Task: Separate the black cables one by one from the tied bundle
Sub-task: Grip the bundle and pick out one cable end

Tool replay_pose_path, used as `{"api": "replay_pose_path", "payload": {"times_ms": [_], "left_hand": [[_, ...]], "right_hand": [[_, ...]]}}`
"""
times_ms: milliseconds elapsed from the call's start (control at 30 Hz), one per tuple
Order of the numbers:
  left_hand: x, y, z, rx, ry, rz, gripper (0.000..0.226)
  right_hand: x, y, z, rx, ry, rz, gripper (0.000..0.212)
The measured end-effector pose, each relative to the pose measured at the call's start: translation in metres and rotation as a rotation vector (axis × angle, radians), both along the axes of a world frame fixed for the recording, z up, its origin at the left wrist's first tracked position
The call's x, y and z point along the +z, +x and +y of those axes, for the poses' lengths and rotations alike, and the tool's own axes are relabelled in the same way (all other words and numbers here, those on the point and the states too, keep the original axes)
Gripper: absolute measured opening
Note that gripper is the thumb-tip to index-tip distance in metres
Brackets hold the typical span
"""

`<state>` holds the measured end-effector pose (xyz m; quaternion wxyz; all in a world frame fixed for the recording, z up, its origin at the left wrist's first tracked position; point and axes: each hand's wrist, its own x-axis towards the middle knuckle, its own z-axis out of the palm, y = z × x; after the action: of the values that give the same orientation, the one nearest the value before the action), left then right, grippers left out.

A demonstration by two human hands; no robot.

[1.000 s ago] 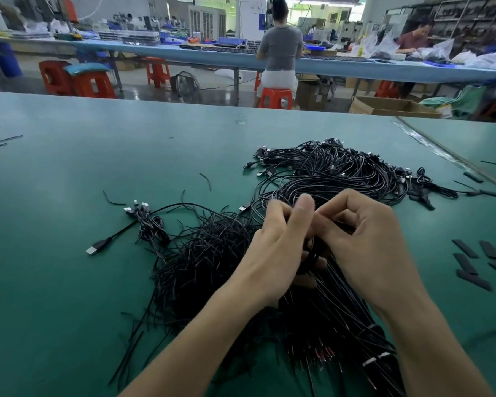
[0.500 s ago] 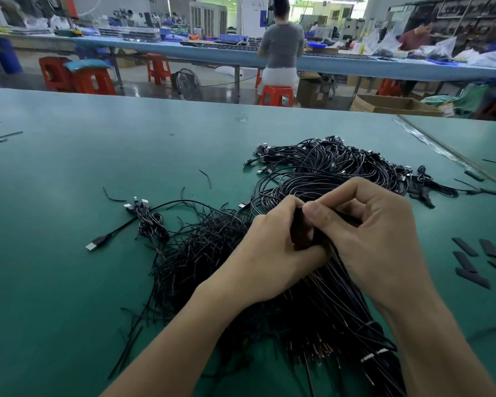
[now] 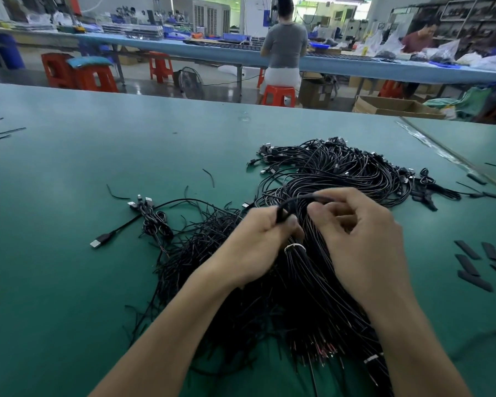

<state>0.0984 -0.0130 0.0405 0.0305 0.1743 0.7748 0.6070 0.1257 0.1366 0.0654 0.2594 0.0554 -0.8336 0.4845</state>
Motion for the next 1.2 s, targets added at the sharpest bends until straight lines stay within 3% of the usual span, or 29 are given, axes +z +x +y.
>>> {"api": "replay_pose_path", "payload": {"times_ms": [100, 200, 333, 433, 533, 767, 933, 1067, 1200], "left_hand": [[0.005, -0.006, -0.012, 0.128, 0.232, -0.134, 0.041], [0.005, -0.007, -0.014, 0.204, 0.378, -0.191, 0.047], [0.004, -0.008, -0.013, 0.183, 0.440, -0.257, 0.051], [0.006, -0.009, -0.012, 0.164, 0.500, -0.328, 0.042], [0.004, -0.008, -0.011, 0.193, 0.424, -0.248, 0.047], [0.006, -0.007, -0.012, 0.234, 0.429, -0.105, 0.053], [0.011, -0.006, -0.011, 0.176, 0.418, -0.115, 0.055], [0.014, 0.000, -0.008, 0.071, 0.389, -0.128, 0.052], [0.021, 0.012, 0.002, -0.153, 0.328, -0.174, 0.030]], "right_hand": [[-0.003, -0.002, 0.003, -0.063, 0.033, -0.082, 0.016], [-0.008, 0.001, -0.002, 0.106, 0.278, -0.296, 0.016], [-0.023, 0.008, -0.021, 0.226, 0.627, -0.461, 0.018], [-0.030, 0.012, -0.034, 0.135, 0.707, -0.466, 0.033], [-0.033, 0.017, -0.042, 0.117, 0.746, -0.467, 0.031], [-0.027, 0.019, -0.044, 0.118, 0.724, -0.517, 0.021], [-0.001, 0.018, -0.016, 0.112, 0.531, -0.546, 0.017], [0.014, 0.013, 0.008, 0.042, 0.265, -0.272, 0.013], [0.010, 0.005, 0.009, -0.023, 0.147, -0.081, 0.009]]}}
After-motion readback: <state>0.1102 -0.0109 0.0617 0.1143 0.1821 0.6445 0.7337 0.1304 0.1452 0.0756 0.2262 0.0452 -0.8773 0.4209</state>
